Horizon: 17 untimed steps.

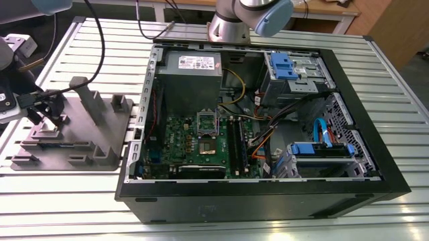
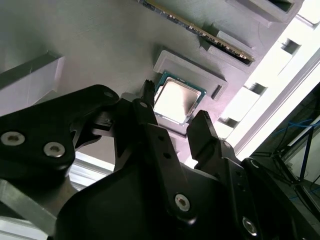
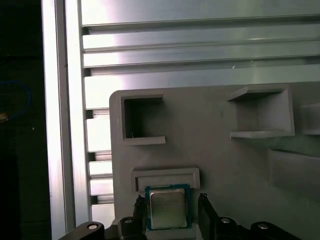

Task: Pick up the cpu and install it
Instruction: 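Pick up the cpu and move it towards the insertion slot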

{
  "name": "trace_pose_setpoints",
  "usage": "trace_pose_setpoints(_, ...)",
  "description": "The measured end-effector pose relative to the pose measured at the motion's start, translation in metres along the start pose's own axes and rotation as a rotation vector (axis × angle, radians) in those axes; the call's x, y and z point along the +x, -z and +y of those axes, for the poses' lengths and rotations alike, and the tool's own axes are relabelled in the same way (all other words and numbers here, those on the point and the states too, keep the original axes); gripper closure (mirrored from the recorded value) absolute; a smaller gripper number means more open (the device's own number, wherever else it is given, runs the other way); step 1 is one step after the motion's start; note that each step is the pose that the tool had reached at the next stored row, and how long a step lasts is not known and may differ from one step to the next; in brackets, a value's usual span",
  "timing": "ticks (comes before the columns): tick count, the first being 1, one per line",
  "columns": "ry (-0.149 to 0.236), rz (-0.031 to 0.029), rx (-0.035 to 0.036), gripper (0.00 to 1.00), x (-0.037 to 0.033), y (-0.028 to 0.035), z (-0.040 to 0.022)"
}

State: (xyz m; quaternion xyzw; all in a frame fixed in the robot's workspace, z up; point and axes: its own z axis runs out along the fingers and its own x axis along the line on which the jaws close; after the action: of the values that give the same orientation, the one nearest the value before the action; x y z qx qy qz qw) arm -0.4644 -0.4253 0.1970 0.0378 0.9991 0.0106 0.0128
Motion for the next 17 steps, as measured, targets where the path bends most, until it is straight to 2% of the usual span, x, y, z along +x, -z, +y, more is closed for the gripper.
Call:
trace_pose_setpoints(2, 0.000, 0.0001, 0.0001, 0.47, 0.0000, 0.0000, 0.0000)
trace_pose_setpoints(7, 0.000, -0.0001, -0.0001, 0.47, 0.0001, -0.0056, -0.0001)
trace_pose_setpoints(13, 0.000, 0.0000, 0.0000, 0.47, 0.0001, -0.0059, -0.0001)
trace_pose_setpoints(15, 0.000, -0.0001, 0.0000, 0.46, 0.0001, -0.0060, -0.0001)
trace_pose_setpoints(16, 0.000, -0.0001, 0.0000, 0.40, 0.0001, -0.0060, -0.0001)
trace_pose_setpoints(17, 0.001, -0.0001, 0.0000, 0.40, 0.0001, -0.0062, -0.0001)
